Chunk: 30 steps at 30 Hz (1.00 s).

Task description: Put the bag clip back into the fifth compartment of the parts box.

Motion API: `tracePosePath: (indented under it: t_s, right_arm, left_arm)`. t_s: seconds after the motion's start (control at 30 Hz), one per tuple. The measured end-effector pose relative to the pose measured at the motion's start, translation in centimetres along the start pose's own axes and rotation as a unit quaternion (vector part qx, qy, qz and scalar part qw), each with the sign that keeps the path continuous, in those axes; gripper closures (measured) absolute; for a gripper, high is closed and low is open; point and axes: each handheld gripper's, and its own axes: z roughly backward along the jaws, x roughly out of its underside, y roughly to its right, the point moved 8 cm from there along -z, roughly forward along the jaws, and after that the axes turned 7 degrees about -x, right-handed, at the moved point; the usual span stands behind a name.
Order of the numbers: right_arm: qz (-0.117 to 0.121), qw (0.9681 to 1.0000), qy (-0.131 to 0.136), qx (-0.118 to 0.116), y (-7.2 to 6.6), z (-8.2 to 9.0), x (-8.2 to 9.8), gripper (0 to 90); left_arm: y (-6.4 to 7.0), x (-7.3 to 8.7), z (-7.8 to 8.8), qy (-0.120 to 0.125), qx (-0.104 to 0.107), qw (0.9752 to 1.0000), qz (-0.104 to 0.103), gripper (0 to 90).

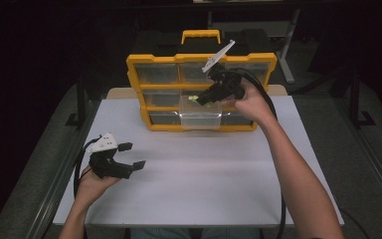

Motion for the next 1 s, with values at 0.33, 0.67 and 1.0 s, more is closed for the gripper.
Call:
tracePosePath:
  t_s: [0.33, 0.67, 1.0]
  right_arm:
    - [-0.010, 0.9998, -0.018, 0.001, 0.5, -1.4, 1.2, 76.3]
    - [-0.018, 0.9996, -0.023, -0.003, 0.7, -2.1, 1.6, 73.1]
    - [-0.020, 0.9997, 0.002, -0.012, 0.2, -1.1, 1.0, 72.9]
  left_arm:
    - [0.0, 0.0, -0.1, 0.002, 0.002, 1.0000, -0.001, 15.1]
    - [0.1, 0.0, -0.1, 0.000, 0.003, 1.0000, -0.003, 15.1]
    - [-0.2, 0.0, 0.2, 0.004, 0.002, 1.0000, 0.005, 15.1]
